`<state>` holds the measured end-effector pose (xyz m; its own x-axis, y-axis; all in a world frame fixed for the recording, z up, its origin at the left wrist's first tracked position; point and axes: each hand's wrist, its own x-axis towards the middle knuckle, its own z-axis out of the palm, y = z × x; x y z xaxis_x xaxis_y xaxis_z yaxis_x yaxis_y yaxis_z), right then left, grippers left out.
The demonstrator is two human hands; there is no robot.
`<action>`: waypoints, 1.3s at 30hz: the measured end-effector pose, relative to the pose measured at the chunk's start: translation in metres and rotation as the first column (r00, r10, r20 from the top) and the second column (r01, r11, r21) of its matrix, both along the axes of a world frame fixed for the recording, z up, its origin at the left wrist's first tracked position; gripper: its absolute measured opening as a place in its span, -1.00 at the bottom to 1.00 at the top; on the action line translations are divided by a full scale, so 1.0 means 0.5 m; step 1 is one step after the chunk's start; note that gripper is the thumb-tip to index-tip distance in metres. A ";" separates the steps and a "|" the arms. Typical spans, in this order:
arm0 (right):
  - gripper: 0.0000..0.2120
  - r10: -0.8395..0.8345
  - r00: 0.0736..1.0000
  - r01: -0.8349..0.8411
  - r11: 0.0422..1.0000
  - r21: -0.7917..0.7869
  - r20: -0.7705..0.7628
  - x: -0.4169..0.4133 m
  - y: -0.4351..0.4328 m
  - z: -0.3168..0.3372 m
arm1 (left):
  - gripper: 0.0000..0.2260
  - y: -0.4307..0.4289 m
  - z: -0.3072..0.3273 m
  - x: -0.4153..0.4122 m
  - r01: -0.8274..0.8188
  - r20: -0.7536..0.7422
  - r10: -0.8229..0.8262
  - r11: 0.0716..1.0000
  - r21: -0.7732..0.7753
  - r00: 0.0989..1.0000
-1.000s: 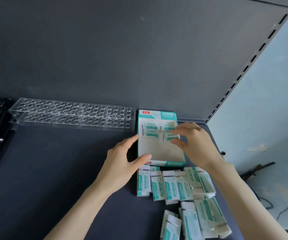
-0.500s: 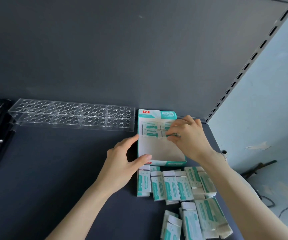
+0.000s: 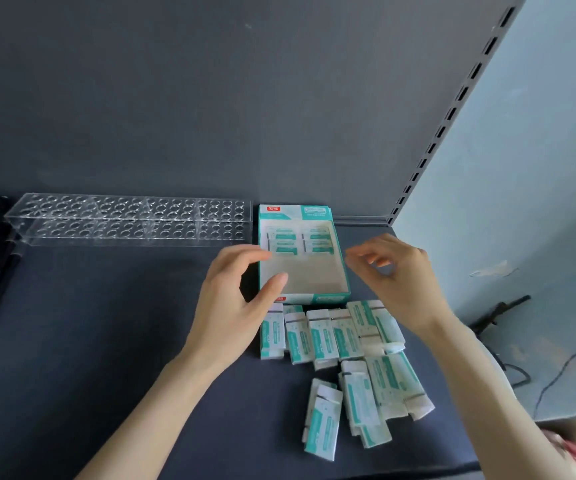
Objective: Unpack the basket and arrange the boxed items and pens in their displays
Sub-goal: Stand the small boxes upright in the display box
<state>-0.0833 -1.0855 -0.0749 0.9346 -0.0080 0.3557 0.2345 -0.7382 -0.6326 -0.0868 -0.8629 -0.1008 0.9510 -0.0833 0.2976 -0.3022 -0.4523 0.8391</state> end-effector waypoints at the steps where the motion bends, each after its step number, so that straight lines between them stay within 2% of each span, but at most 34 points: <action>1: -0.90 0.006 1.000 -0.006 0.999 0.036 -0.012 -0.024 -0.005 0.001 | -0.78 -0.009 0.005 -0.017 -0.006 0.039 0.006 1.000 0.004 0.999; 7: -0.85 -0.013 1.000 0.013 0.983 0.184 -0.002 -0.160 -0.042 -0.032 | -0.91 -0.076 0.003 -0.152 -0.046 0.138 0.046 0.999 0.000 0.989; 12: -0.90 -0.006 0.999 0.022 0.944 0.328 -0.050 -0.240 -0.065 -0.072 | -0.88 -0.121 -0.035 -0.252 -0.280 0.101 0.277 0.960 0.016 0.956; 14: -0.88 -0.016 0.999 0.026 0.948 0.316 -0.036 -0.258 -0.072 -0.079 | -0.78 -0.138 -0.038 -0.285 -0.367 0.083 0.361 0.927 0.081 0.929; 17: -0.85 -0.031 0.992 0.066 0.956 0.286 -0.124 -0.259 -0.080 -0.089 | -0.67 -0.153 -0.041 -0.297 -0.430 0.086 0.421 0.880 0.203 0.903; 22: -0.81 -0.033 0.991 0.052 0.988 0.147 -0.130 -0.256 -0.076 -0.096 | -0.66 -0.155 -0.038 -0.300 -0.415 0.083 0.409 0.862 0.292 0.909; 26: -0.81 -0.040 0.991 0.060 0.985 0.162 -0.125 -0.253 -0.077 -0.099 | -0.80 -0.151 -0.048 -0.296 -0.435 0.128 0.417 0.836 0.333 0.900; 29: -0.87 -0.036 0.988 0.070 0.971 0.227 -0.151 -0.252 -0.079 -0.098 | -0.91 -0.152 -0.050 -0.293 -0.454 0.139 0.432 0.838 0.302 0.891; 35: -0.88 0.009 0.977 0.086 0.898 0.432 -0.212 -0.254 -0.084 -0.090 | -0.94 -0.160 -0.048 -0.289 -0.497 0.096 0.487 0.853 0.160 0.868; 39: -0.95 0.092 0.978 0.044 0.787 0.615 -0.188 -0.264 -0.093 -0.078 | -0.82 -0.163 -0.035 -0.293 -0.515 -0.008 0.517 0.853 -0.083 0.856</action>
<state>-0.2152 -1.1321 -0.1139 0.9864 -0.1369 0.0914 0.0669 -0.1742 -0.9824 -0.2335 -0.9442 -0.1183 0.8464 0.4427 0.2961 -0.0562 -0.4786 0.8762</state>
